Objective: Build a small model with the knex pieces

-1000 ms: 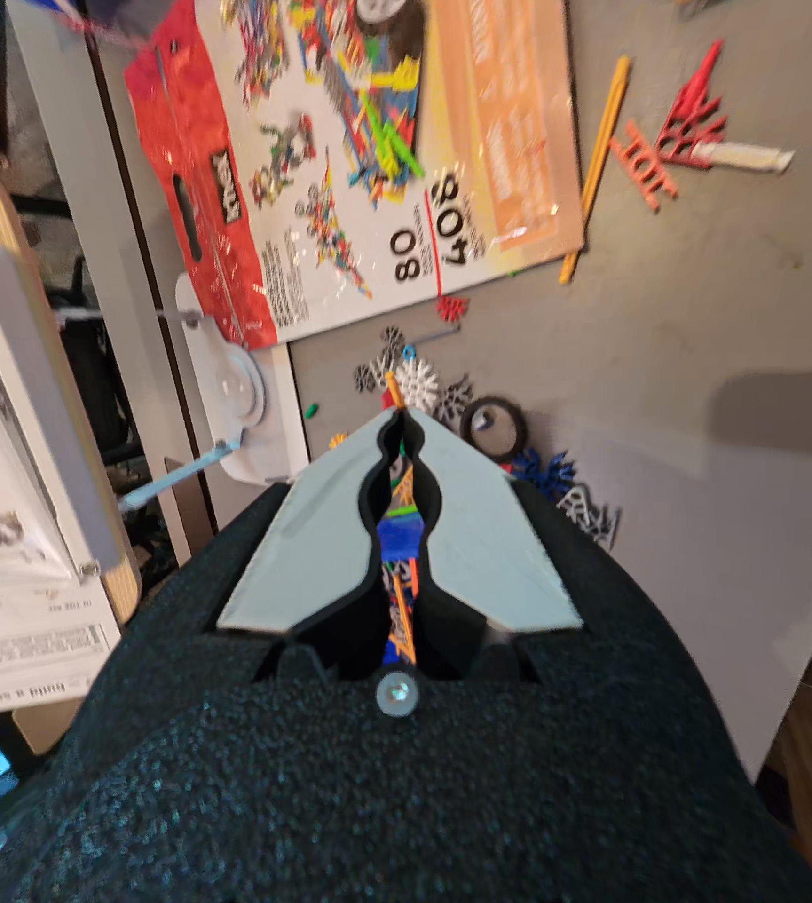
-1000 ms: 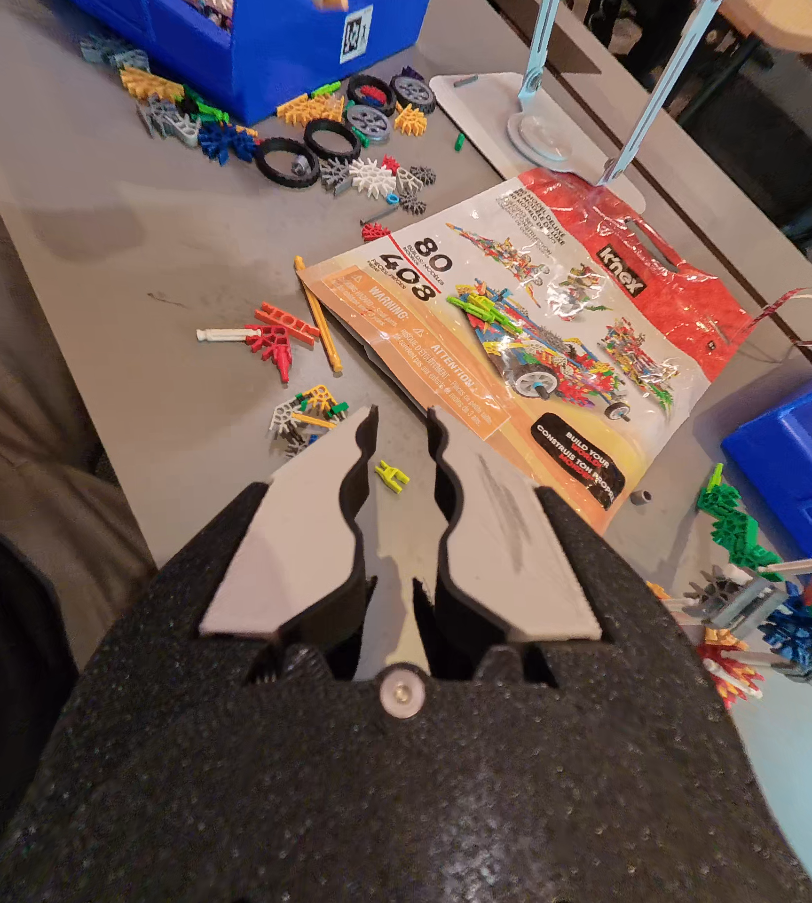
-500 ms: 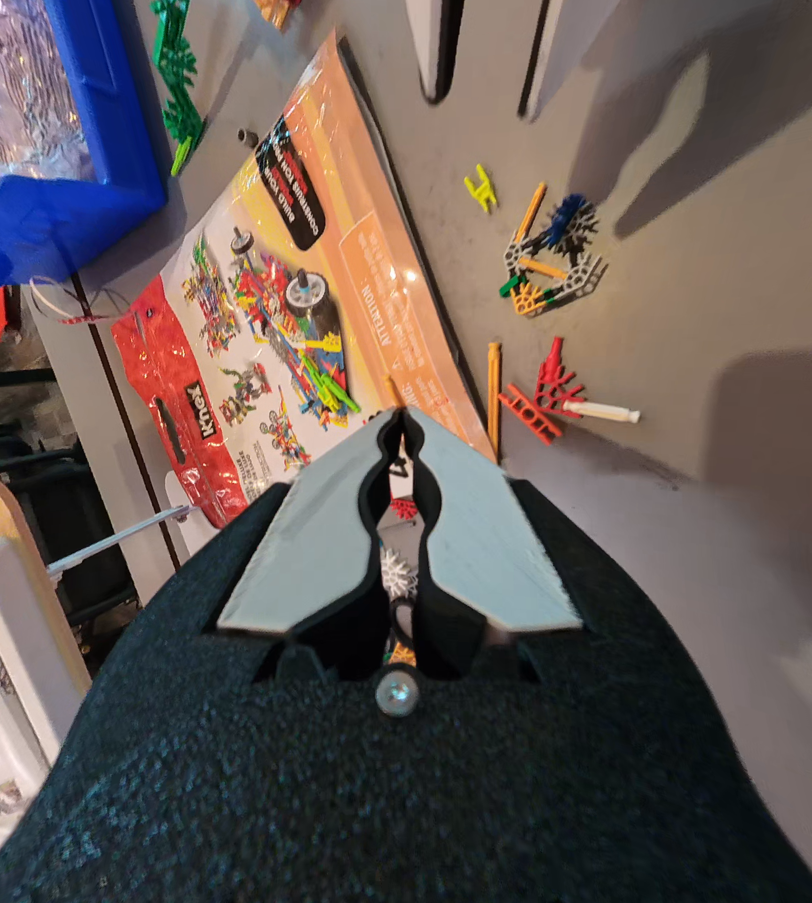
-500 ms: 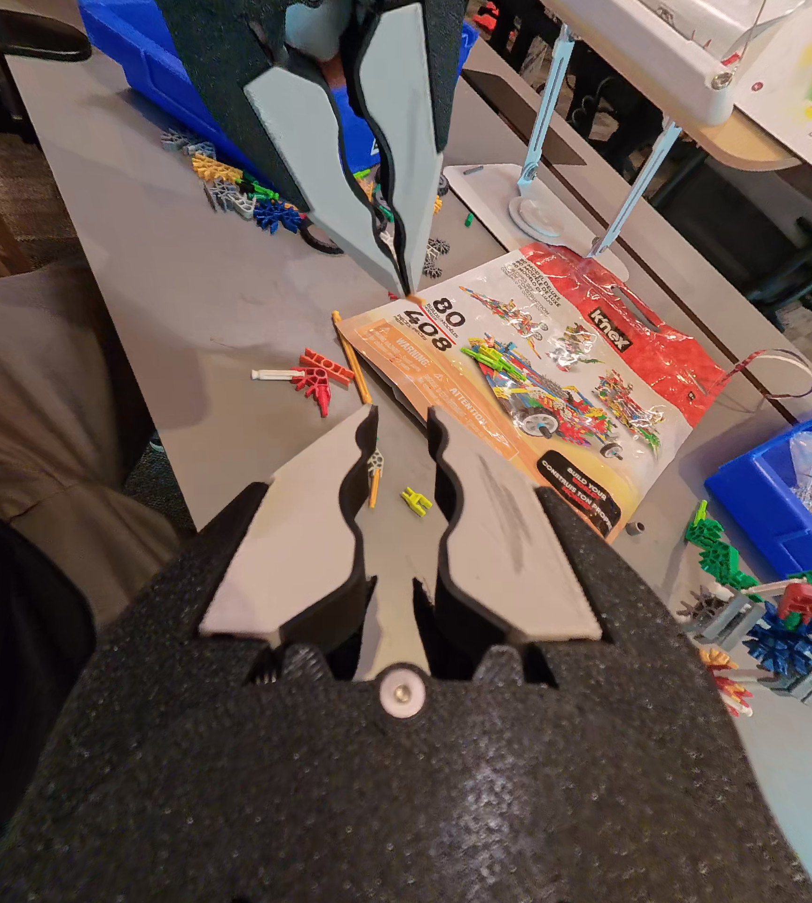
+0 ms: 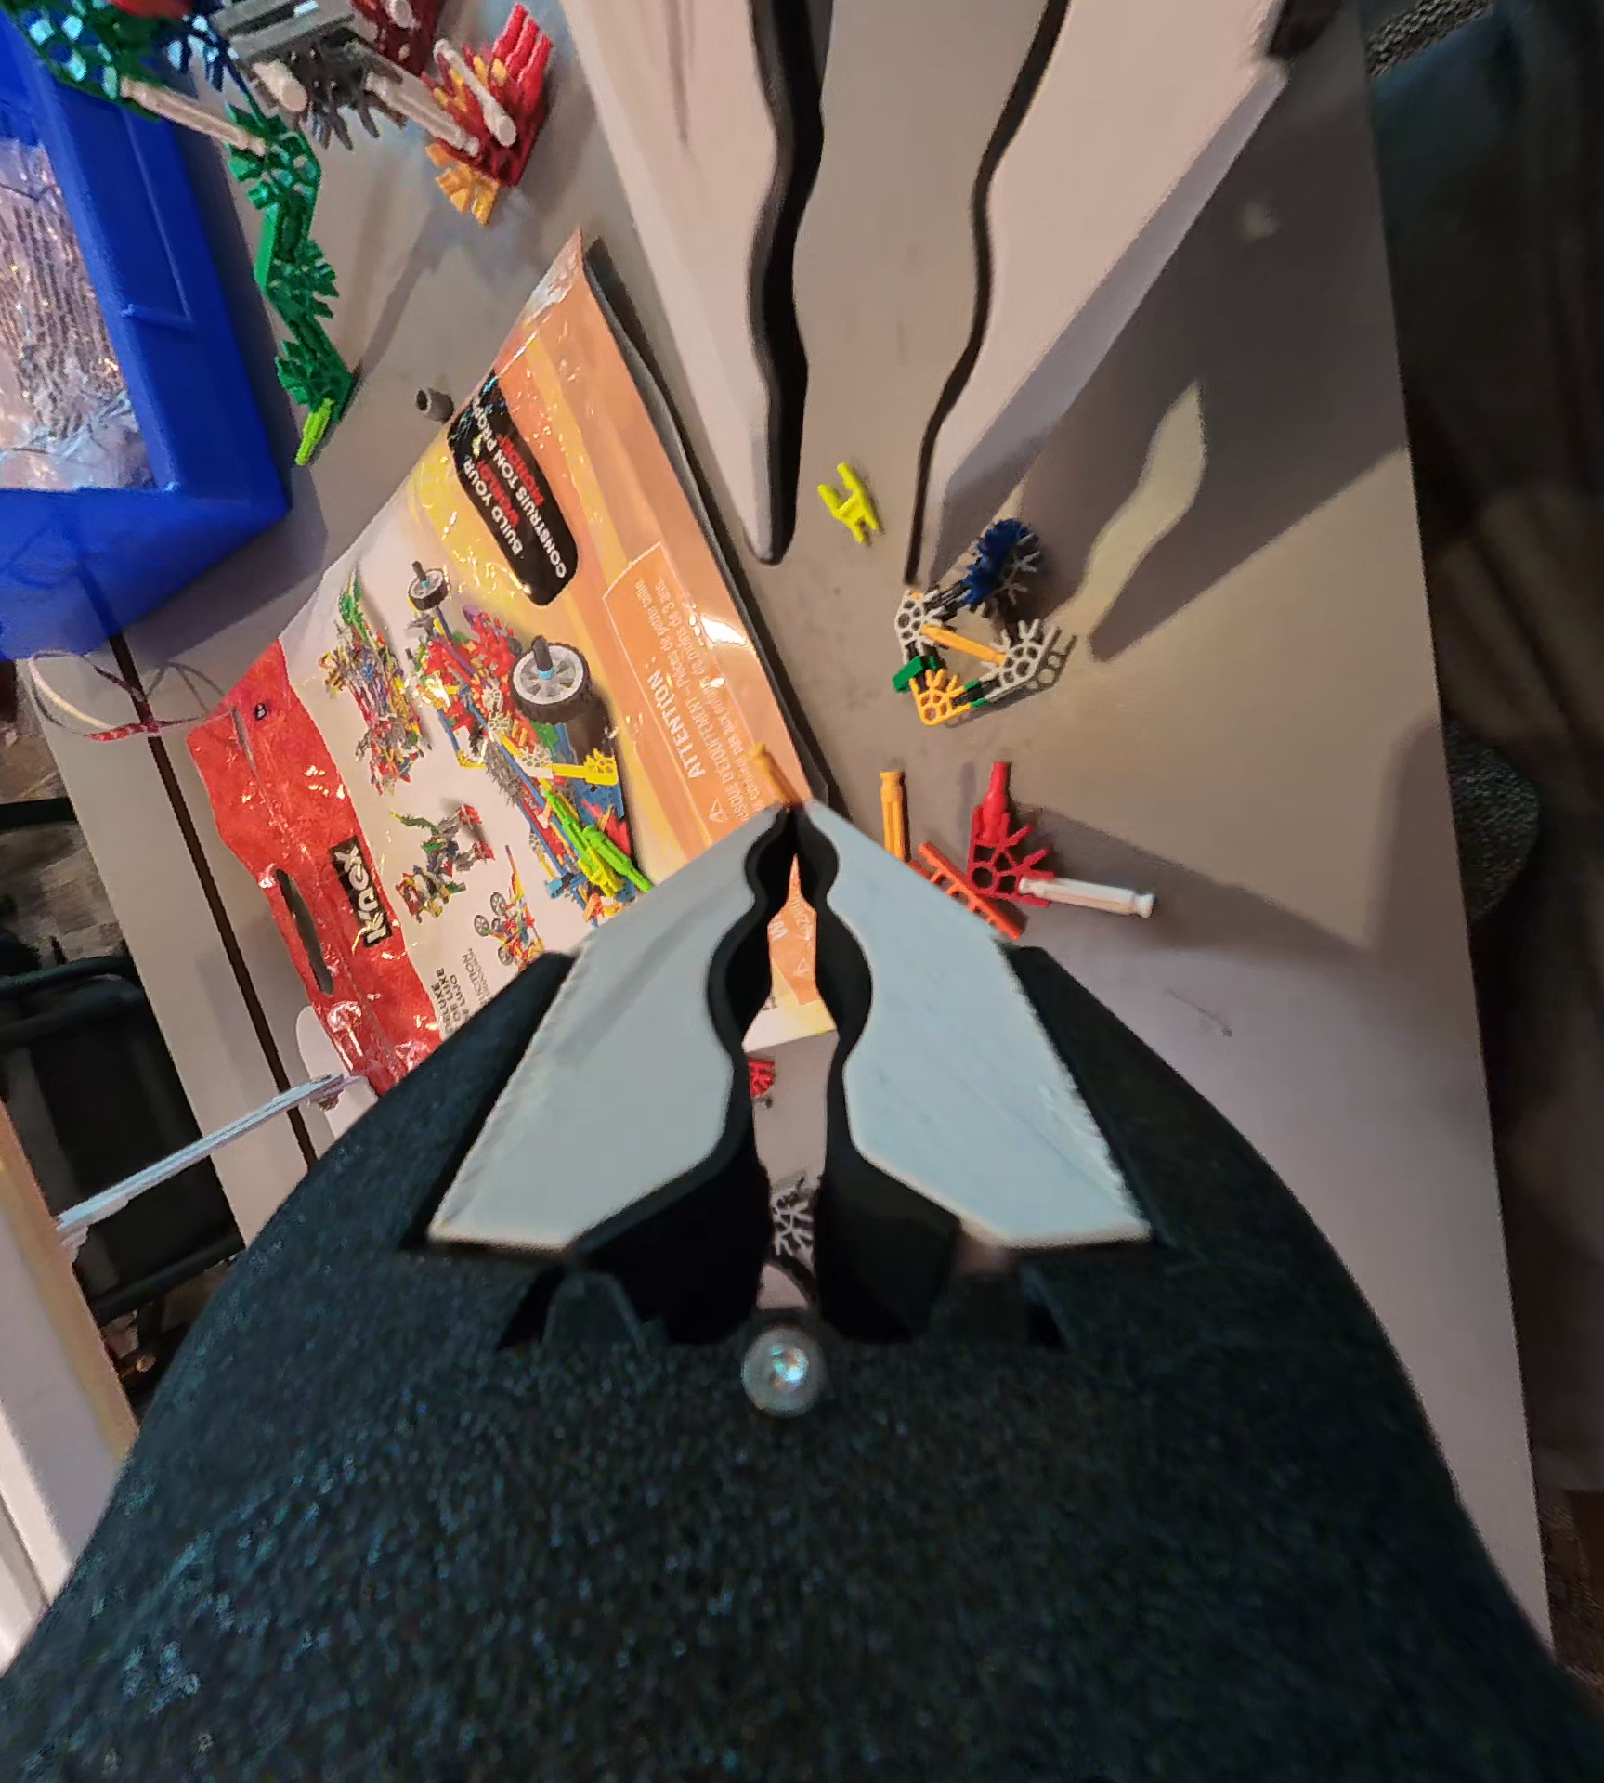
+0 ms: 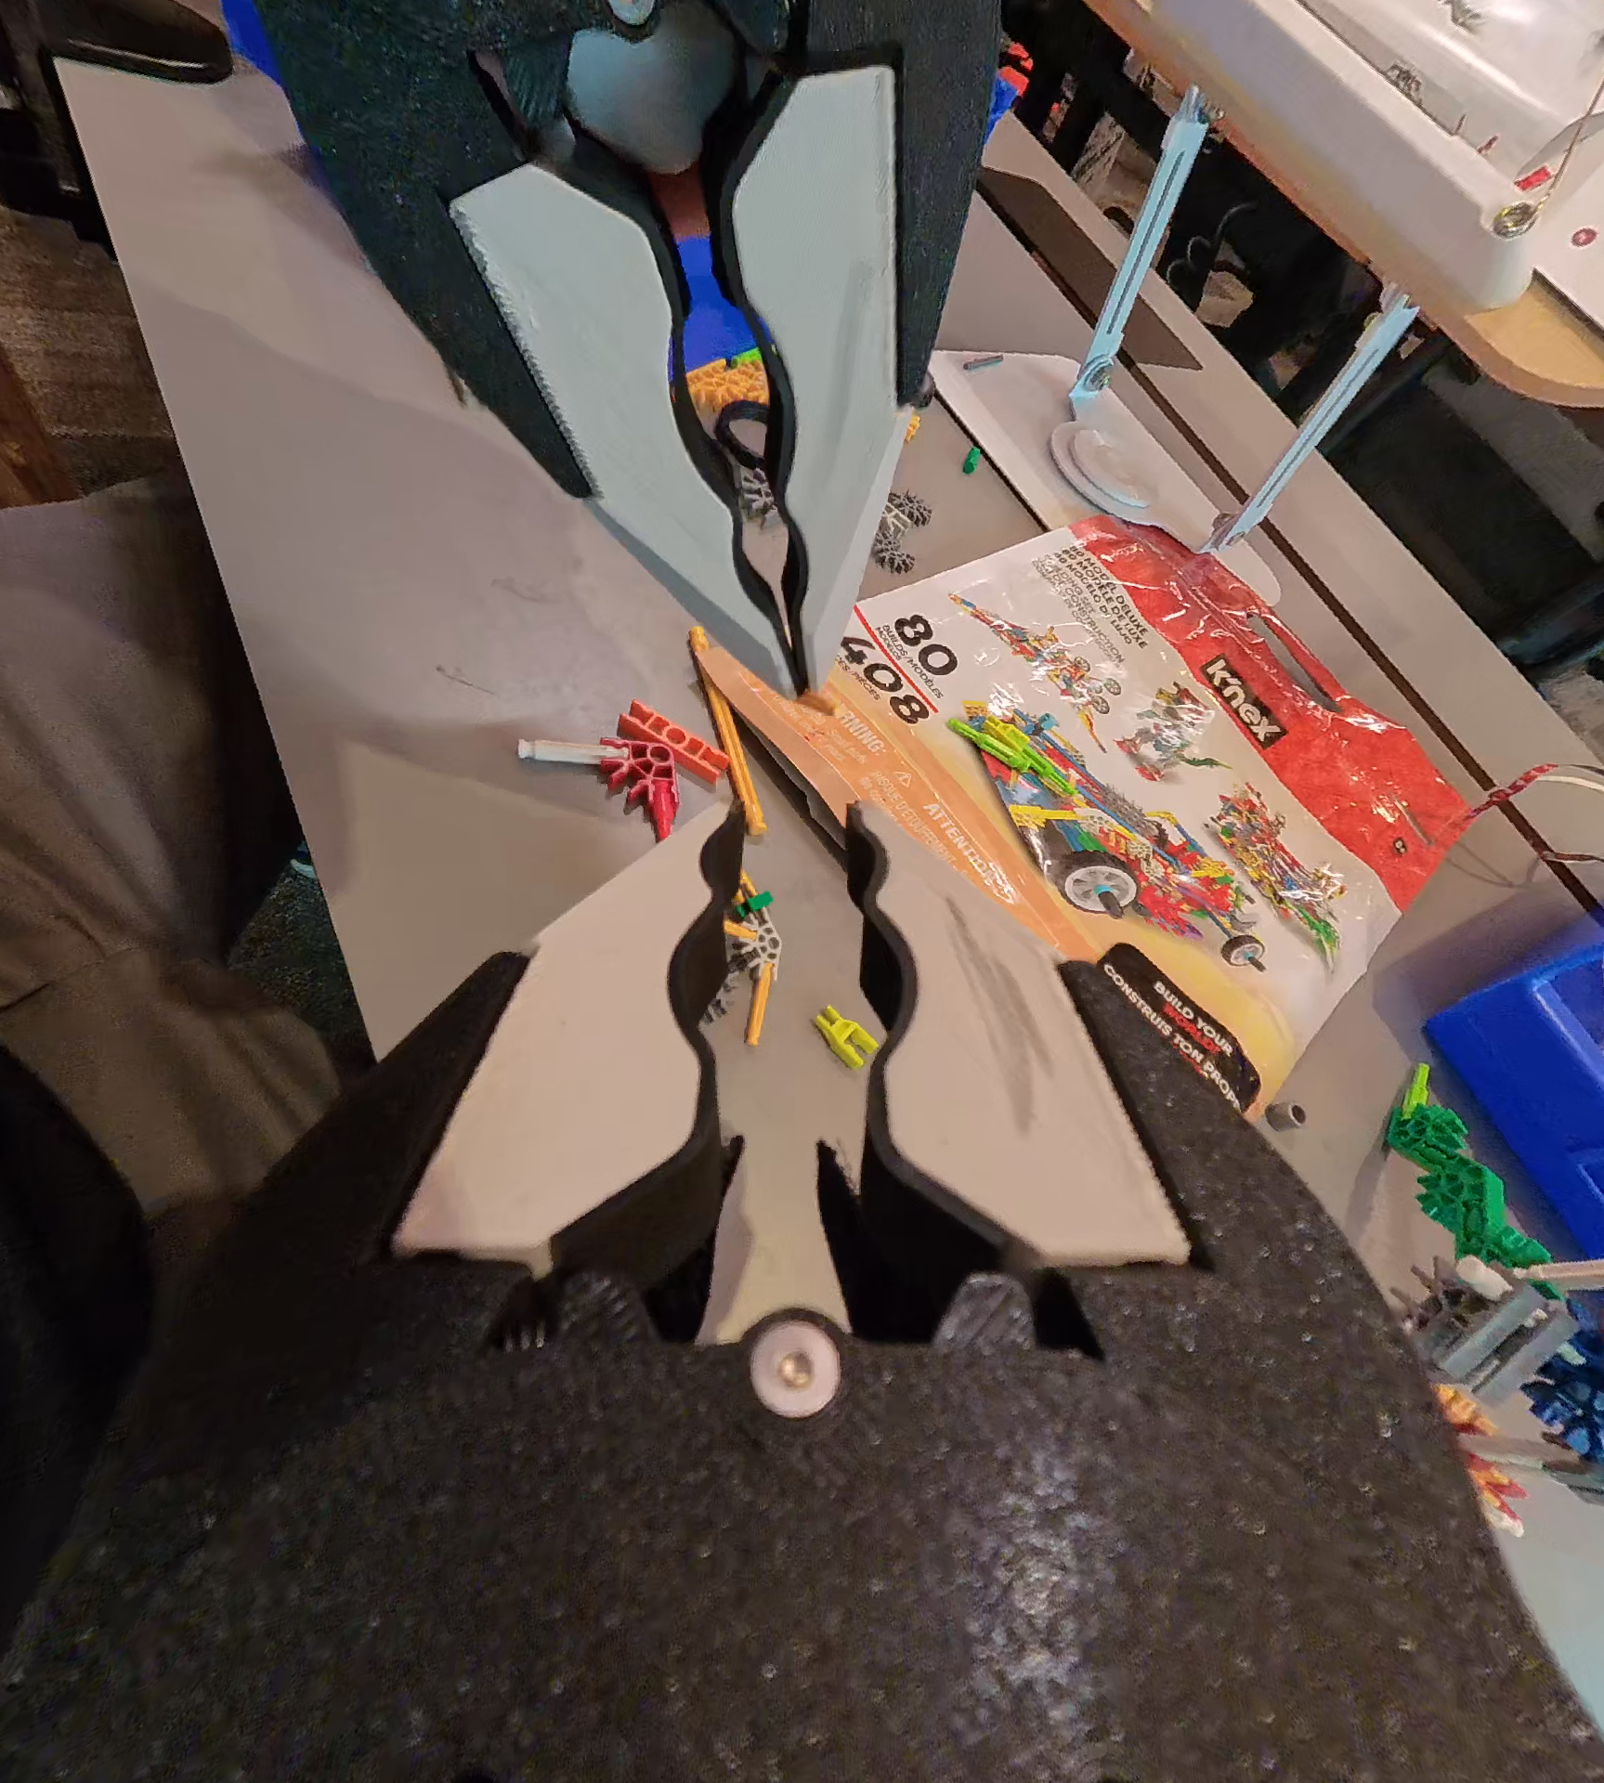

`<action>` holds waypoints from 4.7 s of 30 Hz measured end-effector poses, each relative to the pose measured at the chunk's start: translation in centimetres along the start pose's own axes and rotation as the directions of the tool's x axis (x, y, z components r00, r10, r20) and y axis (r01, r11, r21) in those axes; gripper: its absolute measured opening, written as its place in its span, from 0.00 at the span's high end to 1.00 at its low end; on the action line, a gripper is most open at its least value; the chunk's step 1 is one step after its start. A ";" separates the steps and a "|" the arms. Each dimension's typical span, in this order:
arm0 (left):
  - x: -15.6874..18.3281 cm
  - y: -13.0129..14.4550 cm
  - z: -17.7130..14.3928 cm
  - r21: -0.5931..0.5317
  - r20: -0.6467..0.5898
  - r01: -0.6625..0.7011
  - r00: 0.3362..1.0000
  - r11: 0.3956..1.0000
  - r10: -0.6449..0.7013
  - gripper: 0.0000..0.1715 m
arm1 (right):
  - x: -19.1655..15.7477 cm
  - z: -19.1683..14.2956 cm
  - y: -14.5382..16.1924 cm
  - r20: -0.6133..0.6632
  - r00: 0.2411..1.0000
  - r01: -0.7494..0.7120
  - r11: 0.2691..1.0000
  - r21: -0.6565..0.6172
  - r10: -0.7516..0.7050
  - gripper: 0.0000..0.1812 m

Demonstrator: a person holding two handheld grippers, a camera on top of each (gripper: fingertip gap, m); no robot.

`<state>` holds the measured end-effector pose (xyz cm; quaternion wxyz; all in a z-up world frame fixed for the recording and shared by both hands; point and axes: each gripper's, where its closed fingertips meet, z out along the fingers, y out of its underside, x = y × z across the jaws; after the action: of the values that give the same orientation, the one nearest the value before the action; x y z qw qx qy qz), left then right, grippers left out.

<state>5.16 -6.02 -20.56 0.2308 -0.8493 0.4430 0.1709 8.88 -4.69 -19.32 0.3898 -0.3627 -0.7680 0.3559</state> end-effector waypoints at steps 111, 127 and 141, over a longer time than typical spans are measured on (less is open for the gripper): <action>5.4 -1.8 4.8 0.260 0.026 0.137 0.988 0.956 -0.149 1.00 | -3.5 -1.1 6.3 0.113 0.964 -0.221 0.961 -0.169 0.241 1.00; 4.0 -2.1 4.4 0.285 0.046 0.092 0.993 0.954 -0.109 0.97 | -3.2 0.1 6.9 0.119 0.963 -0.212 0.950 -0.228 0.243 1.00; 4.8 -3.3 5.6 0.269 0.033 0.036 0.998 0.963 -0.046 0.98 | -2.6 -0.4 7.5 0.119 0.956 -0.236 0.943 -0.234 0.269 1.00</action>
<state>10.08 -4.54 -26.76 0.3555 -0.8158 0.4398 0.1209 12.46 -3.11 -26.22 0.2404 -0.4712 -0.7762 0.3430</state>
